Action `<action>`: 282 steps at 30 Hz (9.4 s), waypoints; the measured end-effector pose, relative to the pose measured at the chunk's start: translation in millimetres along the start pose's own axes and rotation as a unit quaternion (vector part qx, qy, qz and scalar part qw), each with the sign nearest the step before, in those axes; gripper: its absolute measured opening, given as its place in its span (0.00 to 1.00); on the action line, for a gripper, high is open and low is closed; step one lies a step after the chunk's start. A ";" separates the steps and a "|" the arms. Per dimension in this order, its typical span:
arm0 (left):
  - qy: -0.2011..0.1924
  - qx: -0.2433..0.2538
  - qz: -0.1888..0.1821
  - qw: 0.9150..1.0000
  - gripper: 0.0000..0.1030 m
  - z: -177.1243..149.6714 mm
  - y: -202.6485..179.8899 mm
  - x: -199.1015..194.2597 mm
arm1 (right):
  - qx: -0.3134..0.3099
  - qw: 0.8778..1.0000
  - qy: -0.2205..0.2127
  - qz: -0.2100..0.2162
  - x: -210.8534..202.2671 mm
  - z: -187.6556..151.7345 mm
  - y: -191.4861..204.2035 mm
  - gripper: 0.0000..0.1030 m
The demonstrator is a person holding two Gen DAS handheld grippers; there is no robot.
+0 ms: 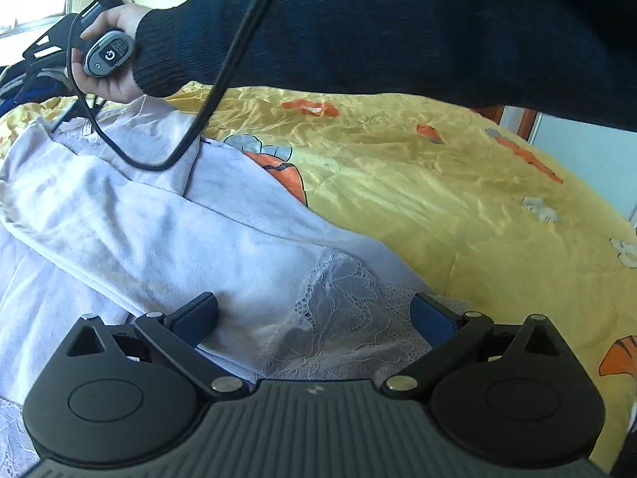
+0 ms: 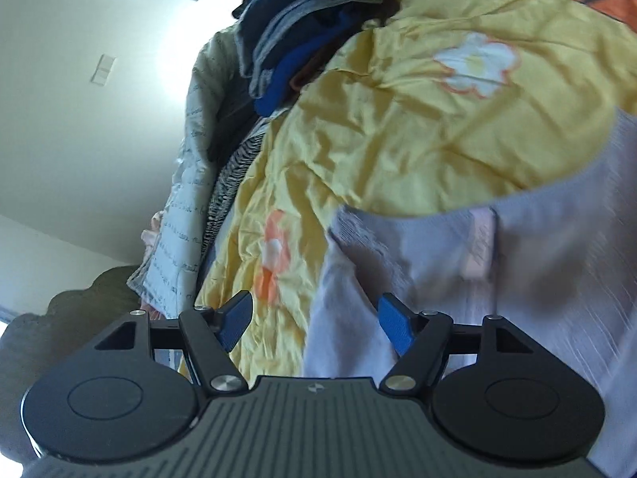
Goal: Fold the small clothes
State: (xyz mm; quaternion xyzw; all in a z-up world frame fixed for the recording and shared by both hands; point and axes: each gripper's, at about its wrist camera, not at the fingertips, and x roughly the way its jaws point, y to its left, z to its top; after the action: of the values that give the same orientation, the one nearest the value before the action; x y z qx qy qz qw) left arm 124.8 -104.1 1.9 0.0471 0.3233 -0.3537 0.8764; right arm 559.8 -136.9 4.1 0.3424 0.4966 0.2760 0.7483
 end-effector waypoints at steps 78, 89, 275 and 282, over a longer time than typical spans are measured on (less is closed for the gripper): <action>-0.047 -0.090 0.015 0.995 1.00 6.6 30.6 -42.0 | -0.158 0.967 -0.109 -0.166 -99.2 -29.1 3.1 0.54; -0.030 -0.118 0.090 0.988 1.00 4.2 54.4 -31.5 | -0.222 0.890 -0.026 -0.398 -77.1 11.7 -12.7 0.38; 0.061 -0.462 -0.021 0.884 0.60 175.2 427.6 39.1 | 0.241 0.955 -0.140 0.105 -172.0 -24.5 -166.7 0.49; -0.034 -0.442 -0.055 0.895 0.84 203.4 422.6 -0.9 | 0.141 0.981 -0.074 0.107 -146.9 -3.9 -105.9 0.49</action>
State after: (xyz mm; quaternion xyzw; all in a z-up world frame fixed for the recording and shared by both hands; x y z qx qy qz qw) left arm 507.7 148.1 100.6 -0.3749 0.4186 -0.2238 0.7963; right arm 511.9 -311.5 1.2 0.5155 0.4342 0.2556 0.6931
